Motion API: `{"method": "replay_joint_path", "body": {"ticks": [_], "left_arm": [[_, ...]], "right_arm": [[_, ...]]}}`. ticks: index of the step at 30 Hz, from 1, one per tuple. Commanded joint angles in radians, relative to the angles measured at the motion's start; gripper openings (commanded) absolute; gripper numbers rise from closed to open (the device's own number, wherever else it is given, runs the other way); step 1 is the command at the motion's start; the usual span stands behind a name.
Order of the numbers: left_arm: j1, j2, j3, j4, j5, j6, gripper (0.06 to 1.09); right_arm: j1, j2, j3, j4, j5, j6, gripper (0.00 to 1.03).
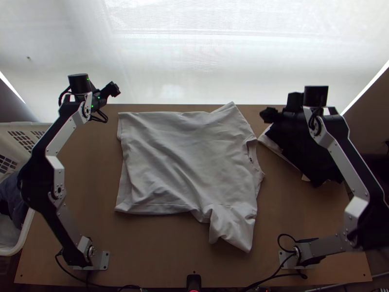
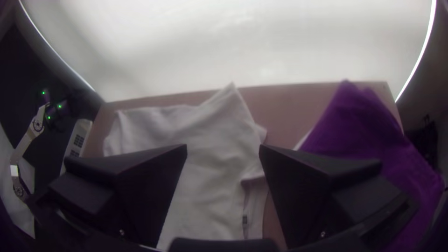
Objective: Fold the t-shirt
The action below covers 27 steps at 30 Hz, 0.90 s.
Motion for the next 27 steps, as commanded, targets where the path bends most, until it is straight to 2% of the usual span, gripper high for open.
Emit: {"method": "replay_joint_path", "body": {"ticks": [1,5,10,17,20,21,27], "left_arm": [[-0.026,-0.261,-0.186,-0.168,0.047,0.047,1.04],[-0.02,-0.465,-0.437,-0.202,0.087,0.097,1.04],[-0.016,-0.667,-0.582,-0.252,0.095,0.093,1.04],[-0.03,-0.772,-0.611,-0.335,0.095,0.062,1.04],[-0.047,-0.815,-0.629,-0.364,0.094,0.062,1.04],[-0.05,-0.825,-0.631,-0.381,0.095,0.061,1.04],[-0.064,-0.882,-0.701,-0.395,0.09,0.051,1.04]], "right_arm": [[0.013,-0.273,-0.22,-0.281,-0.035,0.034,0.72],[0.007,-0.331,-0.36,-0.491,-0.066,0.028,0.73],[-0.02,-0.409,-0.521,-0.573,-0.069,0.015,0.72],[-0.011,-0.472,-0.664,-0.567,-0.143,0.019,0.72],[0.112,-0.521,-0.736,-0.553,-0.173,0.0,0.74],[0.145,-0.543,-0.756,-0.525,-0.172,0.005,0.77],[0.2,-0.581,-0.825,-0.461,-0.173,-0.008,0.78]]}}
